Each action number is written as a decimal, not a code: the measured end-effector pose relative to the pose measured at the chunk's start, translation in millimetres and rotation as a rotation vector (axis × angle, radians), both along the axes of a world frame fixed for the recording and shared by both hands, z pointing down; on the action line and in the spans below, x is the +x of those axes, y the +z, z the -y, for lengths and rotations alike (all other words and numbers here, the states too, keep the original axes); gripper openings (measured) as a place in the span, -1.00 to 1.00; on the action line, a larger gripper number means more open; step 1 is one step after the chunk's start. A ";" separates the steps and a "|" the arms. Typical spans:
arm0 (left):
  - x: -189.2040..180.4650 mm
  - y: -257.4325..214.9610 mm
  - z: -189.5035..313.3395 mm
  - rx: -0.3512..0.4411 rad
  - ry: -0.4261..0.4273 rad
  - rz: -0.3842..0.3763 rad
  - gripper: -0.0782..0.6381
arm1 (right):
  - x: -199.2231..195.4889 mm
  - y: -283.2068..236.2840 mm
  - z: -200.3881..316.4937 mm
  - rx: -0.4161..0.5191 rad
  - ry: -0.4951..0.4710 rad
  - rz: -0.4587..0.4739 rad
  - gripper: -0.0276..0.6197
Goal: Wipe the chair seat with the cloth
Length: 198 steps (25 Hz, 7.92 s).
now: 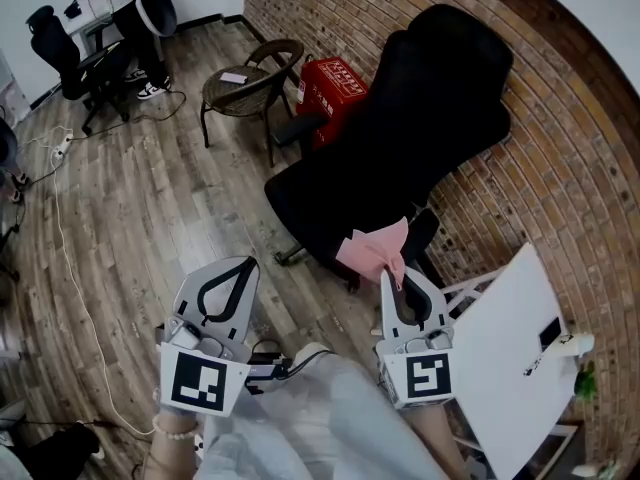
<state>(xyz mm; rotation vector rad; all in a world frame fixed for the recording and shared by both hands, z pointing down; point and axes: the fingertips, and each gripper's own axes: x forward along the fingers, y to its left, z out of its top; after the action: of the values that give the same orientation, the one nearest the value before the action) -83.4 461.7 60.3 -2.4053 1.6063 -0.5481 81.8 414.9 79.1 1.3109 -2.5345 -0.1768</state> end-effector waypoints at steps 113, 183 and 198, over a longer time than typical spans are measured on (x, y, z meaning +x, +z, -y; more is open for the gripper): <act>-47.3 423.1 540.4 -0.383 0.120 -0.050 -0.73 | 31.3 560.5 642.6 -0.567 0.358 -0.066 -0.74; -104.6 436.9 506.1 -0.411 0.050 -0.078 -0.73 | -198.7 594.9 451.2 -0.579 -0.451 -0.352 -0.74; -54.5 448.9 522.7 -0.431 0.136 -0.063 -0.73 | -44.2 616.8 593.4 -0.494 -0.083 -0.437 -0.74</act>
<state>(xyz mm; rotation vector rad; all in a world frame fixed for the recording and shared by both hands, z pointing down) -138.0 -61.0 509.2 -2.8377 1.4516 -0.8770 37.6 -178.5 695.9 0.8641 -2.0790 0.1297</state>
